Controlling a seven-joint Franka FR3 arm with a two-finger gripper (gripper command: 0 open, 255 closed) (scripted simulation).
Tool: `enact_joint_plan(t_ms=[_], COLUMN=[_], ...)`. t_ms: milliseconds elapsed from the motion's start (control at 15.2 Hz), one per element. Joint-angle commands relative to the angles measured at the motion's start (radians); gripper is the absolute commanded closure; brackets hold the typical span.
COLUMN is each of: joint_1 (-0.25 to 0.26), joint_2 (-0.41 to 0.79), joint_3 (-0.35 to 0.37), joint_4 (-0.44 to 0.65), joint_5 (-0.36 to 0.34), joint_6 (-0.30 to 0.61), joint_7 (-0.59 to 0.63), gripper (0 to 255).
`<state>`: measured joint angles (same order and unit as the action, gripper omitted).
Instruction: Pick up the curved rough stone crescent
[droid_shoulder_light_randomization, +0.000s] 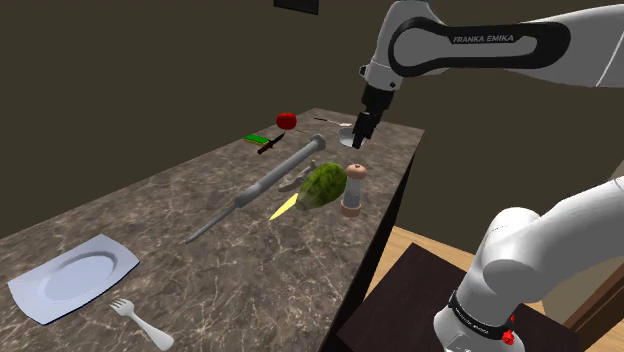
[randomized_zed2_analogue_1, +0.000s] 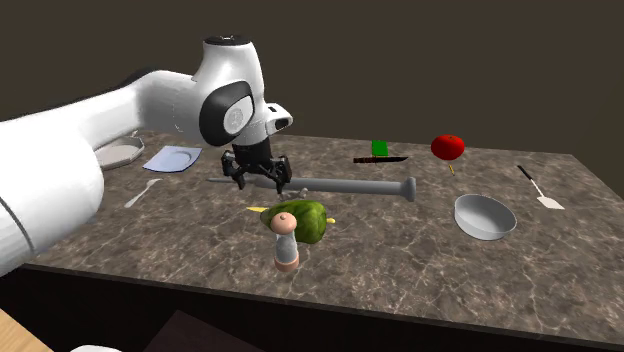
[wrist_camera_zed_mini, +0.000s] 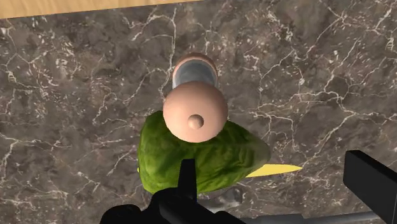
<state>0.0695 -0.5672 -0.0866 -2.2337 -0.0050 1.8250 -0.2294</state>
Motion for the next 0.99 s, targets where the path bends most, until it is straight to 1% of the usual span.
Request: enact_joint_plan(t_ms=[0, 462, 924], joint_1=[0.018, 0.069, 0.095], joint_2=[0.078, 0.365, 0.649], joint_3=[-0.019, -0.060, -0.055], joint_4=[0.034, 0.189, 0.390], joint_5=[-0.003, 0.009, 0.028], joint_6=[0.026, 0.093, 0.113], joint_7=[-0.072, -0.307, -0.517], gripper=[0, 0, 0])
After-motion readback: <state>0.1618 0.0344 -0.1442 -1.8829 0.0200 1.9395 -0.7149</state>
